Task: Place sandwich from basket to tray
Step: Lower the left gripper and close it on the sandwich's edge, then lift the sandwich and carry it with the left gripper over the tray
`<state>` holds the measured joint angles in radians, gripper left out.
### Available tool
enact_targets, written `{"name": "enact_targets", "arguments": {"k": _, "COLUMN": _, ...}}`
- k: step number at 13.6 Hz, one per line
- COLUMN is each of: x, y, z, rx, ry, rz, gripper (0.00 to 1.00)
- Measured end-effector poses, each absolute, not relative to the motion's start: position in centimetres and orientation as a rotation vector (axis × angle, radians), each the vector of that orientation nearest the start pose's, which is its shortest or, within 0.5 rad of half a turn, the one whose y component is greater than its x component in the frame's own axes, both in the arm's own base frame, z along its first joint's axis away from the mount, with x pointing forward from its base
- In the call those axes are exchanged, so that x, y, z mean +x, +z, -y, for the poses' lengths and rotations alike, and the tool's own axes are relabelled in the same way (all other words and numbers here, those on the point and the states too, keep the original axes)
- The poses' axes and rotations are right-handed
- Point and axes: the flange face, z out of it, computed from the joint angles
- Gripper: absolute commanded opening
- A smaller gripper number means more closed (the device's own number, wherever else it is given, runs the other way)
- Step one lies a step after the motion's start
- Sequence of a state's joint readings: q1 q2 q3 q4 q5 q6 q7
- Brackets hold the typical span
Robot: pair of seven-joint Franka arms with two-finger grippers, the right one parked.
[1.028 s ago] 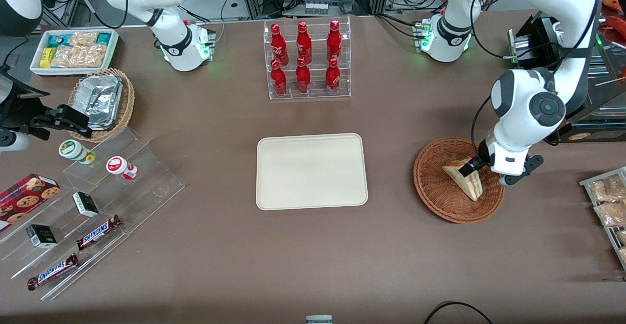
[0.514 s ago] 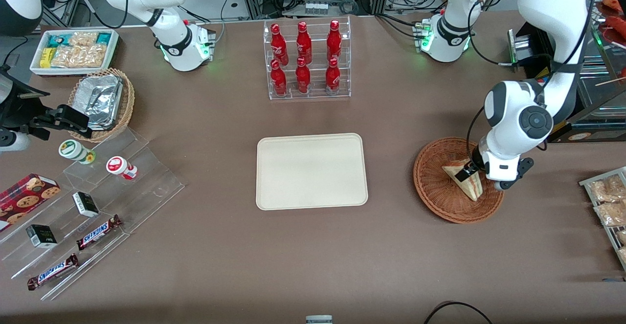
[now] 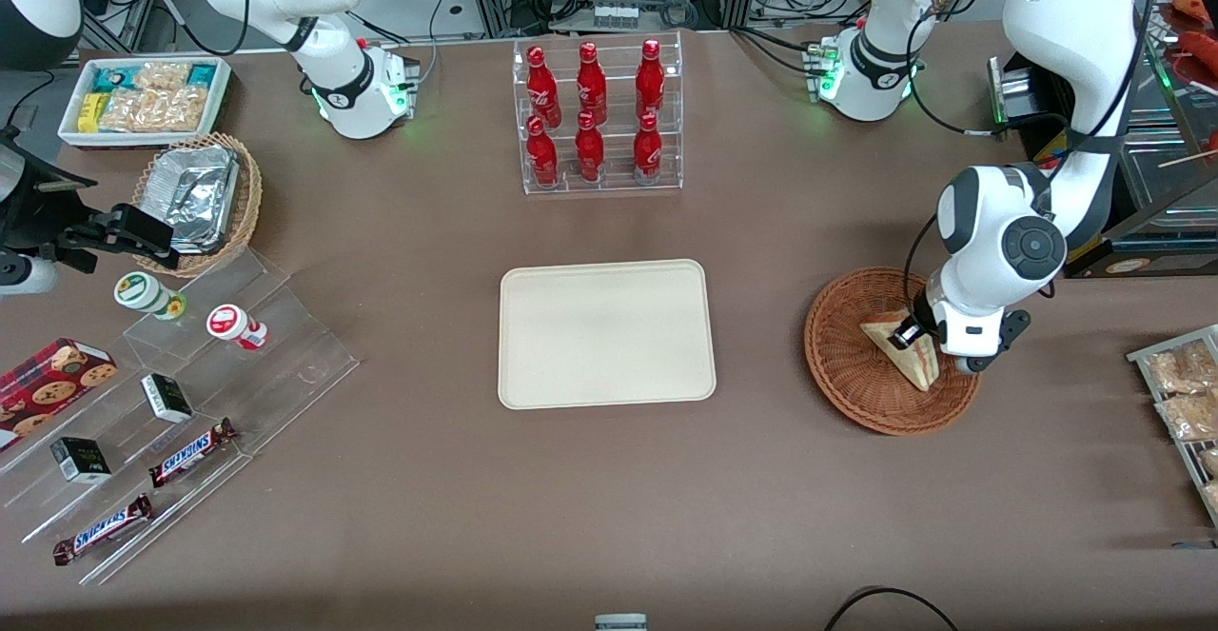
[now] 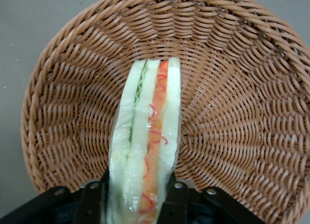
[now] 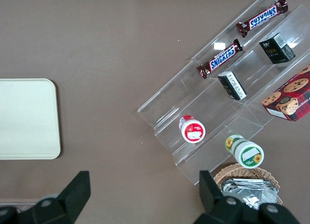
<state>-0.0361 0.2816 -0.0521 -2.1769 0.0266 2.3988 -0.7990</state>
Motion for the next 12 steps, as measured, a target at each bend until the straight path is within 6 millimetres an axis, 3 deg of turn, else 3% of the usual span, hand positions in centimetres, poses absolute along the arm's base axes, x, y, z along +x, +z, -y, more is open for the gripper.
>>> {"name": "enact_targets", "arguments": {"k": 2, "x": 56.3, "y": 28.3, "z": 5.7, "rx": -2.917, "ry": 0.136, "rz": 1.029, "gripper": 0.00}}
{"name": "enact_targets", "arguments": {"k": 4, "x": 57.9, "y": 32.3, "z": 7.3, "rx": -2.915, "ry": 0.182, "rz": 0.979, "gripper": 0.00}}
{"name": "enact_targets", "arguments": {"k": 7, "x": 59.4, "y": 36.7, "z": 11.1, "rx": -2.964, "ry": 0.150, "rz": 0.867, "gripper": 0.00}}
{"name": "enact_targets", "arguments": {"k": 9, "x": 59.4, "y": 37.4, "z": 15.1, "rx": -2.995, "ry": 0.136, "rz": 0.773, "gripper": 0.00}}
{"name": "enact_targets", "arguments": {"k": 12, "x": 58.9, "y": 35.9, "z": 22.3, "rx": -3.031, "ry": 0.150, "rz": 0.601, "gripper": 0.00}}
